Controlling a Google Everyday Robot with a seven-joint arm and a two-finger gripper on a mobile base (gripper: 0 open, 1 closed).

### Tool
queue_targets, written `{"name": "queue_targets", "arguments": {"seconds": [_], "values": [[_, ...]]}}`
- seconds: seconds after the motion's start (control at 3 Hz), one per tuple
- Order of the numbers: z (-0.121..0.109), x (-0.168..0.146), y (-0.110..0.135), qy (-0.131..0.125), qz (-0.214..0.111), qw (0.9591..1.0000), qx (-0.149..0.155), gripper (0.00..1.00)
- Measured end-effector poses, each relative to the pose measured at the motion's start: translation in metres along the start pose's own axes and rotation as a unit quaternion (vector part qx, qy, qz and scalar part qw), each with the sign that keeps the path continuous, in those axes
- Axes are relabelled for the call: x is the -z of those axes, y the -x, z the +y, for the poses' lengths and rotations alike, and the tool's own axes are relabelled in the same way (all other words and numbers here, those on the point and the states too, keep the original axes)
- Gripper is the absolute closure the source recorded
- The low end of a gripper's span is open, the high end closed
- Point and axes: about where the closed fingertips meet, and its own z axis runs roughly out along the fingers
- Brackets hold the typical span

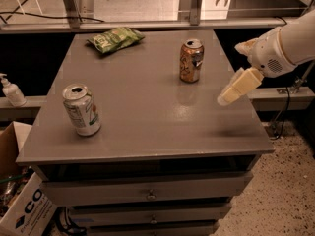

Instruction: Move orange can near green jalapeno chip bag

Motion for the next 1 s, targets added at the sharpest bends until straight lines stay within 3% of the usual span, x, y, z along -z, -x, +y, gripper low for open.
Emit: {"name": "queue_targets", "arguments": {"seconds": [0.33, 0.67, 1.0], "values": [[-0.023, -0.023, 0.008, -0.005, -0.07, 0.9972, -0.028, 0.0], [-0.045, -0.043, 0.015, -0.009, -0.138, 0.9886, -0.06, 0.0], [-0.054, -0.068, 0.026, 0.0, -0.185, 0.9793, -0.083, 0.0]]}}
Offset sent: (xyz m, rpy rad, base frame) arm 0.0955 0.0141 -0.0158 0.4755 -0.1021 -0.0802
